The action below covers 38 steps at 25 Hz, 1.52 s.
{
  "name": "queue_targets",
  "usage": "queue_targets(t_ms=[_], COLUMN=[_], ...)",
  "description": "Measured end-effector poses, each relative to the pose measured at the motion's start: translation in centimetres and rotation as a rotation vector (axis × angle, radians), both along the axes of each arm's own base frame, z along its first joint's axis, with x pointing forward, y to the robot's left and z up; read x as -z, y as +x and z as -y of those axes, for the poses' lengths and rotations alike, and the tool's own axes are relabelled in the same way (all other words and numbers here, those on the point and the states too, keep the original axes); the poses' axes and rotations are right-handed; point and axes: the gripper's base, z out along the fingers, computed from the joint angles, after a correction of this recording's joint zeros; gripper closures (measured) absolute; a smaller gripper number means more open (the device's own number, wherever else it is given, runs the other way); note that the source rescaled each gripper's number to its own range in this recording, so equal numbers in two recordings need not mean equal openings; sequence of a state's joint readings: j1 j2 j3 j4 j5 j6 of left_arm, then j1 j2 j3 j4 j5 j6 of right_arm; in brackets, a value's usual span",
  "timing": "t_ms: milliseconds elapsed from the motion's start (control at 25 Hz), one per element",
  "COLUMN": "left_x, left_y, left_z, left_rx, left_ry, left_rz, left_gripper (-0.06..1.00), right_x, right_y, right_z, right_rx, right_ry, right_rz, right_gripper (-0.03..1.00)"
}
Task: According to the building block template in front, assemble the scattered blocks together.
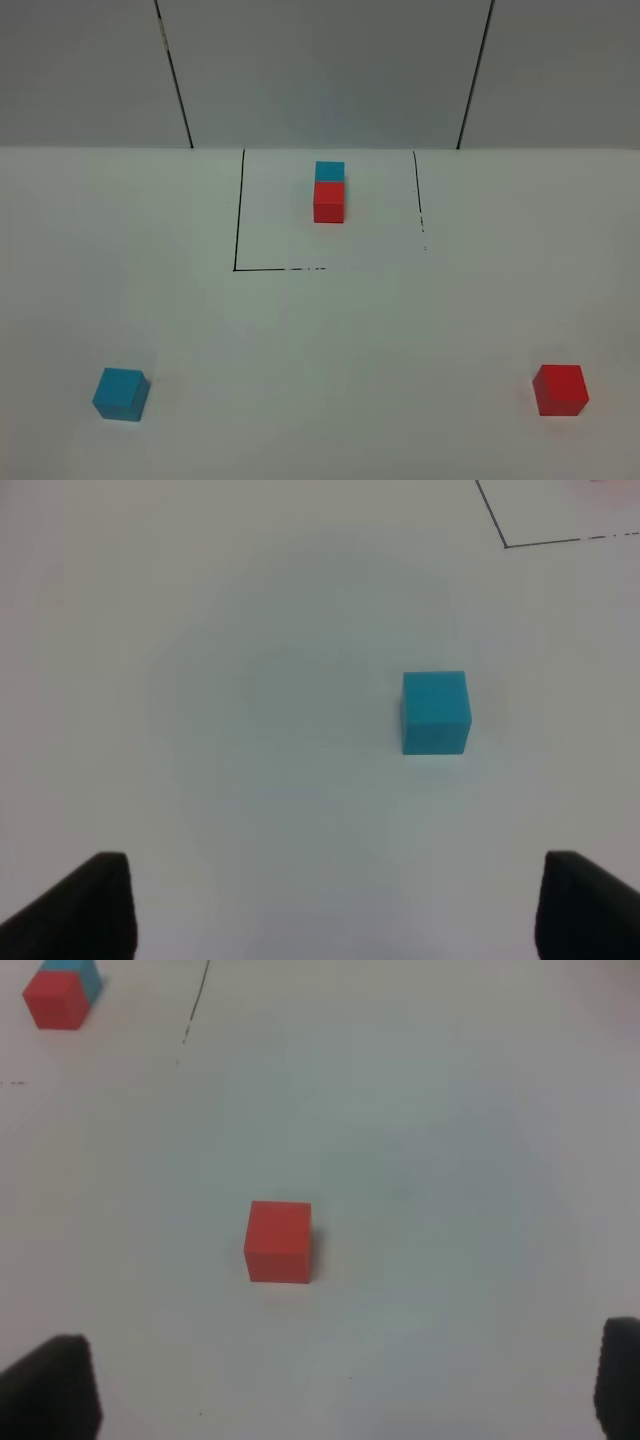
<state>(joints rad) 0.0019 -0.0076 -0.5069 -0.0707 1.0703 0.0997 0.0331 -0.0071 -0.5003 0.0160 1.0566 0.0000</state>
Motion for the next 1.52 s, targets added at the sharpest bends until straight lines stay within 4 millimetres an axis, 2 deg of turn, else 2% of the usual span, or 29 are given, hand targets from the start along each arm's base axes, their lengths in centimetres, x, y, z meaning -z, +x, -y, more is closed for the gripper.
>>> queue_targets(t_ms=[760,920,1040,1160,1360,1520], left_x=[0.0,0.0,-0.6,-1.7,-4.0,-4.2], left_y=[0.0,0.8,2.6,5.3,12.1,18.0], left_z=[0.0,0.0,0.0,0.0,0.0,0.4], left_rx=[0.001,-0.022,-0.051,-0.061,-0.059,-0.032], left_ry=[-0.001,-0.033,-0.067,-0.071,-0.056,-0.082], left_rz=[0.000,-0.056,-0.175,-0.316,-0.531,-0.703], left_gripper=[0.03,0.03,0.03,0.03,0.03,0.03], right_x=[0.0,0.0,0.0,0.0,0.0,0.0], right_y=[0.0,0.0,0.0,0.0,0.0,0.0], right_z=[0.0,0.0,0.0,0.0,0.0,0.0], right_rx=[0.000,0.000,0.000,0.000,0.000,0.000], right_ry=[0.000,0.000,0.000,0.000,0.000,0.000], right_rz=[0.000,0.000,0.000,0.000,0.000,0.000], right_gripper=[-0.03,-0.03,-0.03,-0.03,-0.03,-0.03])
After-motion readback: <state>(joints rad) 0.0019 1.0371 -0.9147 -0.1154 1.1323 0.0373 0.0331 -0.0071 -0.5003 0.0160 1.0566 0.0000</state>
